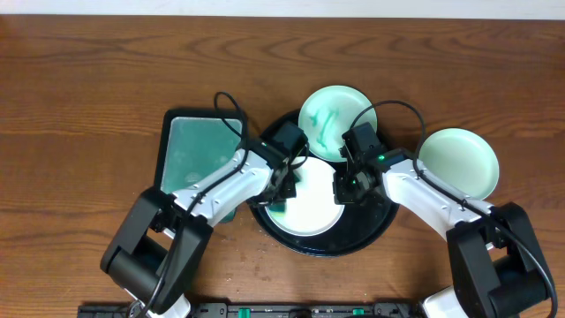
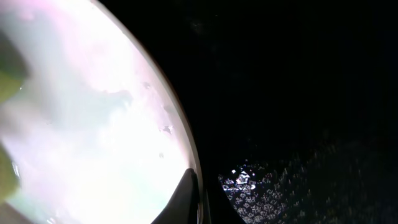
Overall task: Clean dirty plates on tray and stack at the side
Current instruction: 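Scrub the held pale green plate with the sponge in the left gripper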
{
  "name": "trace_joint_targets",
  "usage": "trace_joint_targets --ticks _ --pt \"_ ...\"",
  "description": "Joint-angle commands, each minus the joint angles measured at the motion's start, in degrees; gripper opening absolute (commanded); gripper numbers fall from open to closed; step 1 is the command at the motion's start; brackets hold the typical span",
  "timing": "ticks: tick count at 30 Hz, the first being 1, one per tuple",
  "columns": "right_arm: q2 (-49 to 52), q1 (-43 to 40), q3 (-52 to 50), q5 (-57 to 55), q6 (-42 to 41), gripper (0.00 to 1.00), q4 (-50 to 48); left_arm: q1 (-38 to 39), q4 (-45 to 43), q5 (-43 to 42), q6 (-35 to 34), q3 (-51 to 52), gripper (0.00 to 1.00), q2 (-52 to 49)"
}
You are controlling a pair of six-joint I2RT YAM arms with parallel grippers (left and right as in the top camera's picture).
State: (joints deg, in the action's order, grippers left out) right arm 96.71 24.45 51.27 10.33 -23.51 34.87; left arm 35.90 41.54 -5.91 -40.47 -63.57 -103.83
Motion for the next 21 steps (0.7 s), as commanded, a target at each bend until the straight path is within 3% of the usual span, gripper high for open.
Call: trace_joint_targets --ticks 1,6,14,21 --pt "1.09 0.52 -0.39 -2.86 -0.22 0.01 0.26 -3.06 3.72 17.18 0.94 0.35 0.07 -2.25" --pt "1.09 0.52 -0.39 -3.45 -0.22 0.01 0.24 -3.63 2.01 14.03 0.79 0.33 0.07 -2.27" --pt "1.09 0.52 -0.39 -4.04 -0.22 0.01 0.35 -2.10 -14.01 -17.64 2.29 0.35 0.07 -4.90" --pt "1.09 0.52 -0.39 -4.04 -0.22 0.01 0.52 2.62 -19.26 -26.47 2.27 0.35 0.07 -9.09"
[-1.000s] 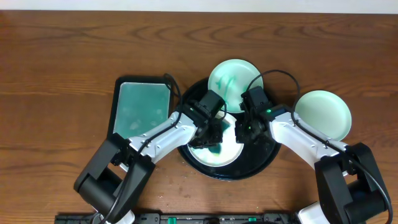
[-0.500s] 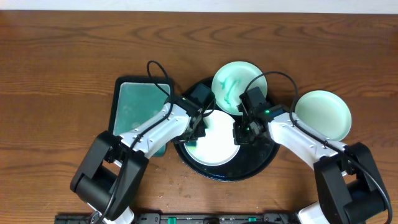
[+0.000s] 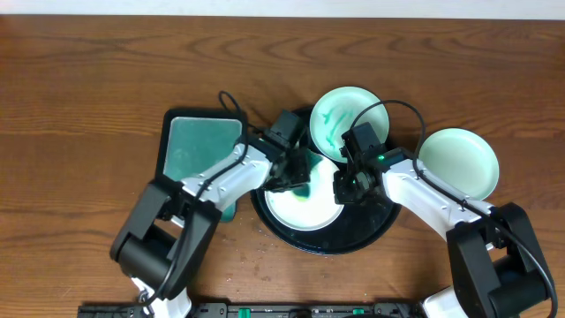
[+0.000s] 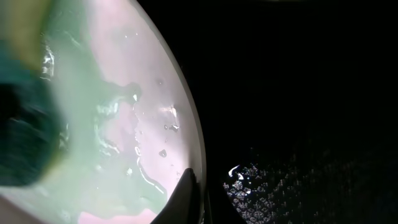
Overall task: Clean dirty plates on tray and stack at the side
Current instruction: 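Scrub the held pale green plate with the sponge in the left gripper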
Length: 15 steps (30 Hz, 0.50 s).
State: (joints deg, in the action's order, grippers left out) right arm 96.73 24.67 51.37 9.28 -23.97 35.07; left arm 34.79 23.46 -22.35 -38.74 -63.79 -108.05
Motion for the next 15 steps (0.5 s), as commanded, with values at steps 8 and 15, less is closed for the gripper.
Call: trace_joint_targets --ticks 8,15 --pt "1.07 0.31 -0.50 -3.02 0.24 0.01 0.31 8.24 -1.75 -17.94 0.59 0.55 0.07 -5.42" --pt "1.07 0.31 -0.50 -3.02 0.24 0.01 0.33 9.14 -1.70 -19.06 0.74 0.55 0.07 -5.40"
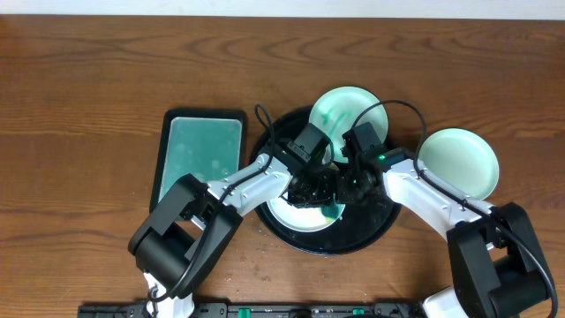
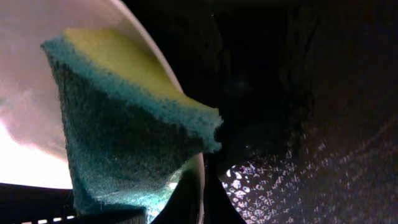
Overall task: Clean dirty plates on tray and stack at the side
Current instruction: 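Scrub the held pale green plate with the sponge in the left gripper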
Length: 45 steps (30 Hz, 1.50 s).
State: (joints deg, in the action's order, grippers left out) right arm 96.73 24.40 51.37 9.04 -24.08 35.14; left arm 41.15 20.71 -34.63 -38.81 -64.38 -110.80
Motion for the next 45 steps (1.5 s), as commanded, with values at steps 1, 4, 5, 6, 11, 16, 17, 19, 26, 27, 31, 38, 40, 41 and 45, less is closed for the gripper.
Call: trace_joint_targets --ticks 1,4,5,6,11,16,17,19,26,27,31,38,40,41,45 --pt "1.07 0.57 -0.50 -2.78 0.35 0.01 0.28 2.49 1.11 -6.19 0.83 1.14 0.07 -2.60" --pt "1.07 0.57 -0.50 -2.75 0.35 0.01 0.46 1.20 2.56 -1.05 0.55 1.14 0.07 -2.29" --pt "1.07 0.57 -0.50 -2.75 0.35 0.01 0.52 0.55 3.67 1.77 0.17 1.14 0.07 -2.05" --pt "1.07 0.57 -0.50 -2.75 0.37 0.01 0.55 -0.20 5.35 5.53 -0.55 1.11 0.07 -1.73" --pt "1.07 0.57 -0.50 -2.80 0.37 0.01 0.50 -4.26 13.25 21.77 -2.03 1.11 0.07 -0.31" --pt "1.07 0.57 -0.50 -2.82 0.37 0.01 0.37 -9.07 19.67 36.09 -1.99 0.59 0.07 0.02" --pt "1.07 0.57 -0.50 -2.82 0.37 0.01 0.33 -9.64 20.48 37.66 -1.99 0.46 0.07 0.02" --pt "1.07 0.57 -0.50 -3.21 0.37 0.01 0.26 -10.80 22.58 40.85 -1.75 -0.28 0.07 0.02" --pt "1.07 0.57 -0.50 -3.21 0.57 0.01 0.20 -10.58 25.75 41.75 0.17 -3.98 0.07 0.55" --pt "1.07 0.55 -0.50 -3.21 0.57 0.01 0.20 -10.58 25.20 41.68 0.22 -4.35 0.07 0.55" --pt "1.07 0.57 -0.50 -3.21 0.57 0.01 0.33 -10.58 19.45 32.46 3.30 -4.48 0.07 0.52" --pt "1.07 0.57 -0.50 -3.21 0.57 0.01 0.26 -8.17 9.07 7.15 3.41 -4.44 0.07 -0.61" --pt "1.07 0.57 -0.50 -3.19 0.55 0.01 0.33 -6.38 8.22 6.75 3.39 -4.44 0.07 -0.66" --pt "1.07 0.57 -0.50 -3.19 0.55 0.01 0.33 -5.44 7.85 6.78 3.43 -4.44 0.08 -0.66" --pt "1.07 0.57 -0.50 -3.19 0.55 0.01 0.22 -2.38 7.61 6.78 3.41 -4.42 0.07 -0.66"
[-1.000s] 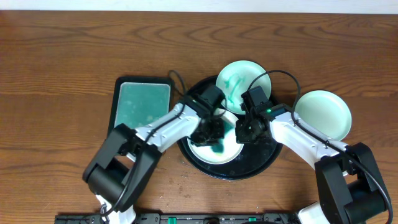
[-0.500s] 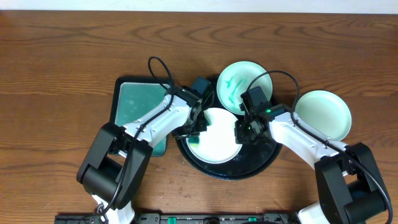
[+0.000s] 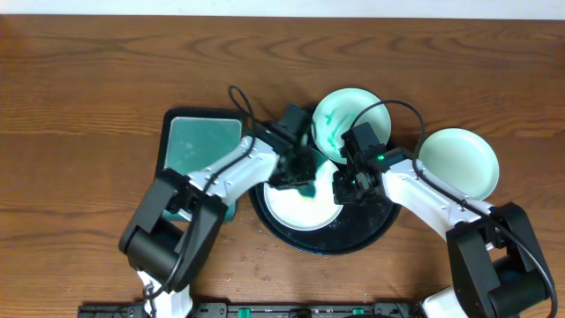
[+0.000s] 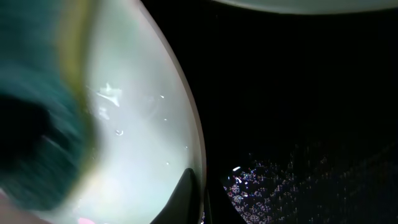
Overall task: Clean dirty plates on tray and stack at the side
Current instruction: 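Scrub the held pale green plate with the sponge in the left gripper, then return the sponge with the left gripper to the water tray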
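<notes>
A white plate [image 3: 300, 212] lies in the round black tray [image 3: 375, 231]. My right gripper [image 3: 341, 189] is shut on the plate's right rim, one finger [image 4: 188, 198] over the inside and one outside. My left gripper [image 3: 297, 168] presses a green-and-yellow sponge [image 3: 305, 186] onto the far part of the plate; in the right wrist view the sponge [image 4: 37, 130] is a blur at the left. The plate's surface [image 4: 143, 124] looks wet and pale. A second plate [image 3: 340, 119] smeared with green rests on the tray's far edge.
One pale green plate [image 3: 457, 162] sits on the table to the right of the tray. A rectangular dark basin with green inside [image 3: 199, 146] stands left of the tray, under the left arm. Cables loop above both wrists.
The left gripper and sponge have moved from the plate's right side, next to the right gripper, back to its far part. The right gripper still pinches the same rim spot.
The sponge was first on the plate's left part, then on its far part with green liquid spread across the plate, then on the right side by the right fingers, and now on the far part again. The right gripper stayed shut on the rim throughout.
</notes>
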{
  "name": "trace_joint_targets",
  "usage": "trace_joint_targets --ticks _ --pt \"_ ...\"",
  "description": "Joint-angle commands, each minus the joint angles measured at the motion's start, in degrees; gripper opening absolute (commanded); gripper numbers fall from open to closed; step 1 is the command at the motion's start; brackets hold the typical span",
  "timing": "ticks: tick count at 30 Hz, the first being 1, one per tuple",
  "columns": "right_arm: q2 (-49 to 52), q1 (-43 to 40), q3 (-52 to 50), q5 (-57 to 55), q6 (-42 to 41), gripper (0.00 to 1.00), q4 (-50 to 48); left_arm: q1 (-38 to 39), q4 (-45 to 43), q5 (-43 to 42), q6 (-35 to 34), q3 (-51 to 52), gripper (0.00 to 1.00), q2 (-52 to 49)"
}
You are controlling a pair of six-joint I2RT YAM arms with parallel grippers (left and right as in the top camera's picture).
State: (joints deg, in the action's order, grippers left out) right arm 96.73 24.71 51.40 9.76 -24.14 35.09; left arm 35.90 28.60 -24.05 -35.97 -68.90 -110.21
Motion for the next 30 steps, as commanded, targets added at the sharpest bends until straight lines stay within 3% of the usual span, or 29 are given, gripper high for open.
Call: trace_joint_targets --ticks 1,6,10,13,20,25,30 --pt "1.07 0.26 -0.52 -3.91 0.61 0.01 0.28 3.39 -0.28 -3.78 0.57 0.11 0.07 -1.25" --pt "1.07 0.26 -0.52 -3.91 0.61 0.01 0.48 3.96 0.50 -1.99 0.52 0.09 0.07 -1.22" --pt "1.07 0.26 -0.52 -3.91 0.63 0.01 0.39 2.86 5.90 7.48 0.50 -0.48 0.07 0.17" --pt "1.07 0.26 -0.52 -3.91 0.61 0.01 0.44 1.33 14.40 19.96 0.33 -2.05 0.07 5.18" --pt "1.07 0.26 -0.52 -3.91 0.61 0.01 0.24 -3.13 23.32 31.08 1.42 -2.54 0.07 21.88" --pt "1.07 0.26 -0.52 -3.91 0.61 0.01 0.24 -10.47 28.20 42.10 2.99 -2.05 0.07 29.86" --pt "1.07 0.26 -0.52 -3.91 0.59 0.01 0.22 -19.56 26.29 42.49 3.23 2.23 0.08 27.04"
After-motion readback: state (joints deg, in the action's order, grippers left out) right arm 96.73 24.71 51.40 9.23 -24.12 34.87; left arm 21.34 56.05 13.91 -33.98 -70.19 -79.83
